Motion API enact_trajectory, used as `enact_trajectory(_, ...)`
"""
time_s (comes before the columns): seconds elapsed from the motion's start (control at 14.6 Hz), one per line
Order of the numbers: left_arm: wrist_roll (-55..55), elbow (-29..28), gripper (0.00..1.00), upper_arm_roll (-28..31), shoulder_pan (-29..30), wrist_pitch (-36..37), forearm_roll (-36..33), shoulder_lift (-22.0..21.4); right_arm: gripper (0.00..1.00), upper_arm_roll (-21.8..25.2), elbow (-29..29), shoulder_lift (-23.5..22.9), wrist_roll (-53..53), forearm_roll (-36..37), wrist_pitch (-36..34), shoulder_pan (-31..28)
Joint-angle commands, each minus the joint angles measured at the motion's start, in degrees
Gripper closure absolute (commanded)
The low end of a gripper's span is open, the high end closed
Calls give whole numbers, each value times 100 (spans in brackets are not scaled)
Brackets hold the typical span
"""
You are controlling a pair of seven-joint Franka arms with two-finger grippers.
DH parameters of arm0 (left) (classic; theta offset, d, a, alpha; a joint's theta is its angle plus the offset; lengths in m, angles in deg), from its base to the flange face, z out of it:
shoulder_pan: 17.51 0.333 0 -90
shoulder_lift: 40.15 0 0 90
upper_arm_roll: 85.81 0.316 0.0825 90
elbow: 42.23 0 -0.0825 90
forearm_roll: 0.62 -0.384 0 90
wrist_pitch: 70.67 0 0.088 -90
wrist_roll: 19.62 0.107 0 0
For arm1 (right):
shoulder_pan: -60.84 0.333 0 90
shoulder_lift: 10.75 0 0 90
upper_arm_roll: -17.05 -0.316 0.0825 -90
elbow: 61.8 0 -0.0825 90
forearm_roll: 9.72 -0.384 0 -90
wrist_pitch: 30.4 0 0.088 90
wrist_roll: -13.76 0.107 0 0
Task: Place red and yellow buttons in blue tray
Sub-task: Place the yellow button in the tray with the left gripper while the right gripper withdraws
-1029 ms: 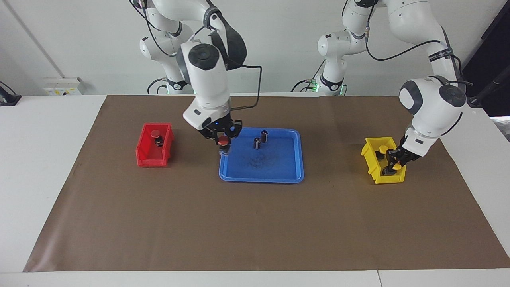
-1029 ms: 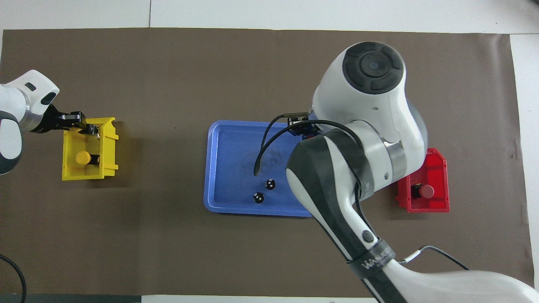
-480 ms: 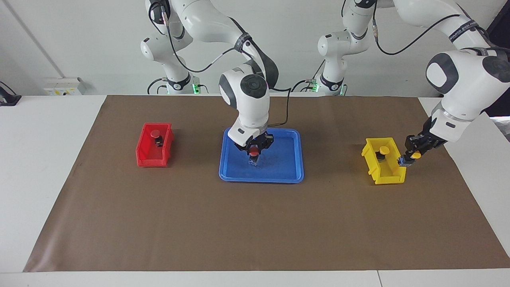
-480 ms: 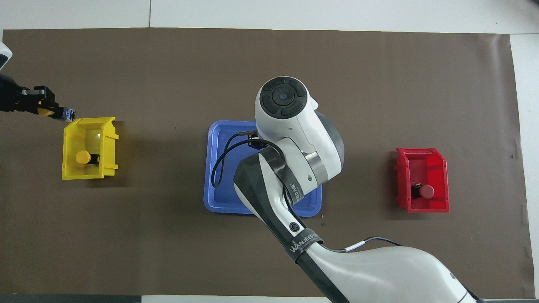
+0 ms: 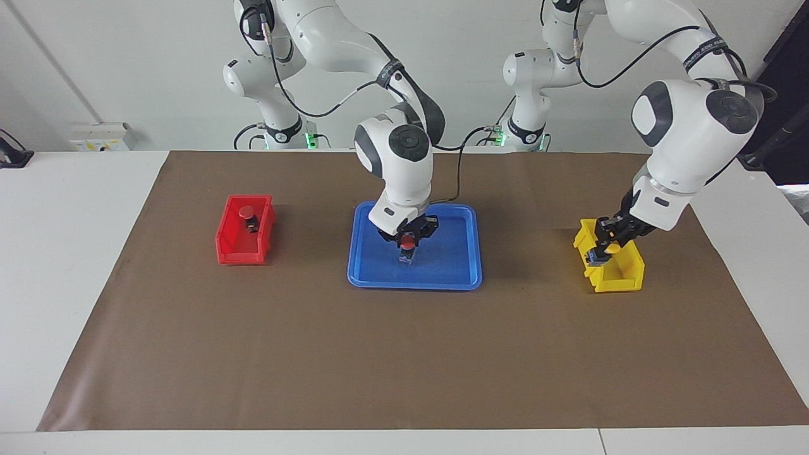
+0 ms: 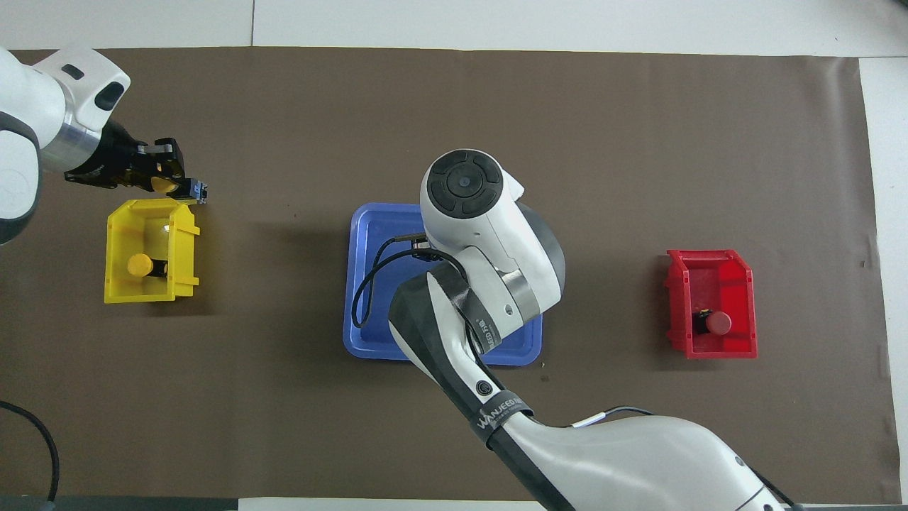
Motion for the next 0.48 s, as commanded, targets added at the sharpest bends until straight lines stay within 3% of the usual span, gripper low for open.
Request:
enact_trajectory(0.0, -605, -179, 99, 60, -416, -496, 73, 37, 79, -113, -319, 132, -54, -113, 216, 10)
enact_trajectory(0.07, -720, -187, 99, 51, -548, -594, 73, 55, 75, -123, -337, 132, -54, -113, 198, 10)
enact_trajectory(0.14, -730, -196, 99, 51, -662, -630, 73, 99, 62, -123, -372, 149, -54, -104, 216, 10)
enact_trajectory(0.21, -783, -196, 99, 51, -777, -656, 73, 125, 38, -123, -390, 149, -62, -104, 225, 2)
enact_trajectory(0.27, -887, -205, 99, 69, -961, -717, 73, 204, 19, -123, -346, 149, -62, -96, 181, -16)
enact_trajectory(0.41, -924, -196, 99, 69, -1164, -762, 38, 301, 18, -88, -241, 245, -62, -52, 102, -112)
